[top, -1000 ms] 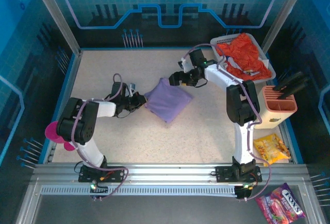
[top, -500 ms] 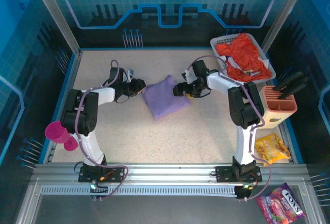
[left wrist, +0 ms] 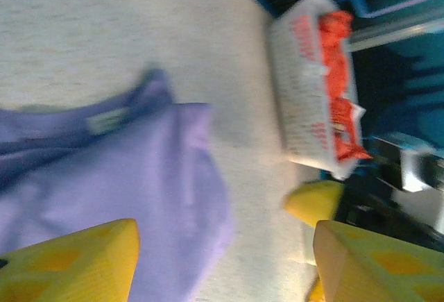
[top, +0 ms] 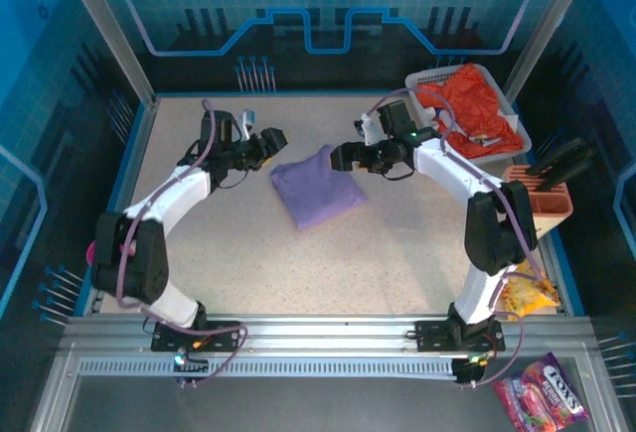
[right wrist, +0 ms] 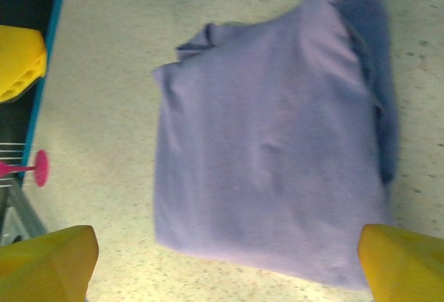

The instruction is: Fold and stack the t-shirts

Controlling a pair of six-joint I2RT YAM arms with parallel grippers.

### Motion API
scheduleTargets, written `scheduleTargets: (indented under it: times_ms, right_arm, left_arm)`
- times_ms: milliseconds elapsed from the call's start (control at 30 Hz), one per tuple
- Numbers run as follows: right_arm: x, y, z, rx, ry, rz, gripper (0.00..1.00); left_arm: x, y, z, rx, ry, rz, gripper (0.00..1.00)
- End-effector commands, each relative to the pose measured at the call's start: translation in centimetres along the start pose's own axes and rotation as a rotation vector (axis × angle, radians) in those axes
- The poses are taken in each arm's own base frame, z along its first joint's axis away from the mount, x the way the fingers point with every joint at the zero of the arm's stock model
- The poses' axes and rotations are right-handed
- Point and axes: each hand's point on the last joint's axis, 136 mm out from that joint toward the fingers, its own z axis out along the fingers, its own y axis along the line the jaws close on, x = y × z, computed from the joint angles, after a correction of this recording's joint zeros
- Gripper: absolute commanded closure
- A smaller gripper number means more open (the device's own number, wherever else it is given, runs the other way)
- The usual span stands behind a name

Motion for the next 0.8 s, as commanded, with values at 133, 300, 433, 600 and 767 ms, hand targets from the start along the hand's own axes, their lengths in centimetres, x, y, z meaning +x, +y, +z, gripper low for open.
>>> scheduleTargets:
  times_ms: [133,300,433,600,767]
  right_arm:
    - [-0.6,5.6,0.4,-0.215,-0.058,0.098,0.0]
    - [-0.3,5.9,2.6,-0.306,-0.09,0.234,0.0]
    - [0.6,5.5,4.3,-0.322,-0.1,0.289,0.0]
    - [1.4,4.5,6.3,-0.337,-0.093,0.33,0.01]
    - [1.7,3.1,8.7,-0.34,-0.082,0.353,0.02]
  left_arm:
    - [5.8,-0.1,2.3,0.026,-0.005,-0.244,0.34]
    - [8.1,0.1,4.8,0.058,0.016,-0.338,0.36]
    - [9.6,0.4,6.7,0.069,0.04,-0.365,0.37]
    - [9.6,3.1,7.9,0.01,0.009,-0.369,0.38]
    - [8.4,6.0,9.6,-0.035,0.006,-0.358,0.38]
